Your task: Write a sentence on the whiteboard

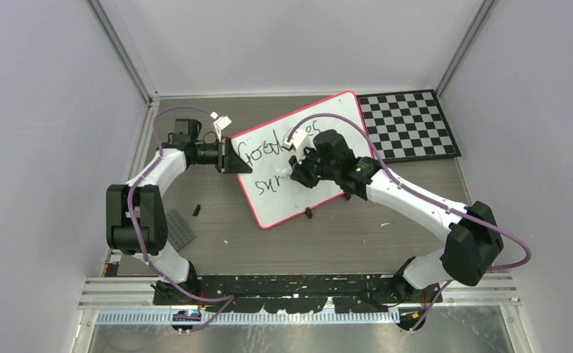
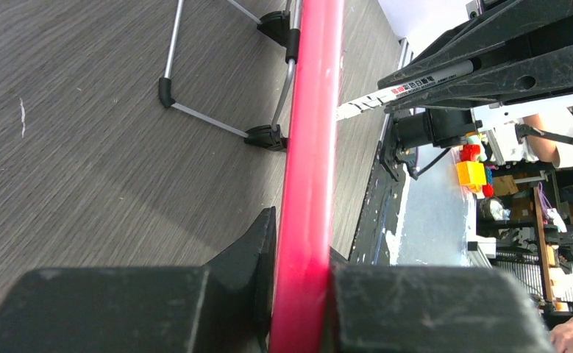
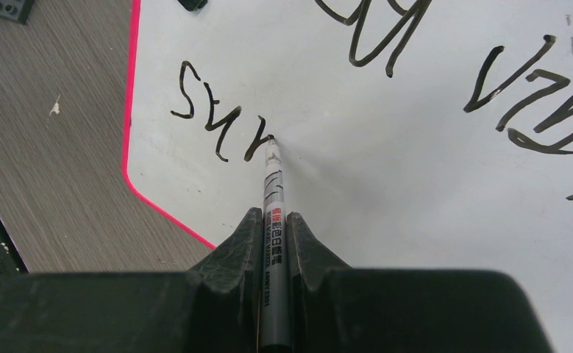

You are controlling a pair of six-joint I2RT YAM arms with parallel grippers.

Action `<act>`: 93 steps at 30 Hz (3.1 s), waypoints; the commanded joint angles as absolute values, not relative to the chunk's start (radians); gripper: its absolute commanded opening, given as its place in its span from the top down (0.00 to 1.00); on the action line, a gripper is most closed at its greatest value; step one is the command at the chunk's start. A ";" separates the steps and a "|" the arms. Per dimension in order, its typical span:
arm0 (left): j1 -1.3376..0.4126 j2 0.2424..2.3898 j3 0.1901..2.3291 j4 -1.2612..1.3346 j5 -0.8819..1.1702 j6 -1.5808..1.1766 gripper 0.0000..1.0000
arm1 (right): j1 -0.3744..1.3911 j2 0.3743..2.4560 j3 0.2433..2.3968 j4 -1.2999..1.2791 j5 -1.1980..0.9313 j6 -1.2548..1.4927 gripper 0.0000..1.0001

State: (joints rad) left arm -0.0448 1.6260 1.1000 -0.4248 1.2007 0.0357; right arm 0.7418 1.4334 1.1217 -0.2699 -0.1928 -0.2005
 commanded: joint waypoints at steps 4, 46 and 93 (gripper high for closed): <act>-0.054 1.649 1.124 -0.500 1.159 0.045 1.00 | 0.725 1.417 1.097 -0.238 -0.145 -0.209 1.00; -0.054 1.649 1.129 -0.547 1.162 0.090 1.00 | 0.701 1.407 1.142 -0.259 -0.141 -0.192 1.00; -0.056 1.635 1.125 -0.553 1.154 0.081 1.00 | 0.691 1.347 1.071 -0.235 -0.236 -0.145 1.00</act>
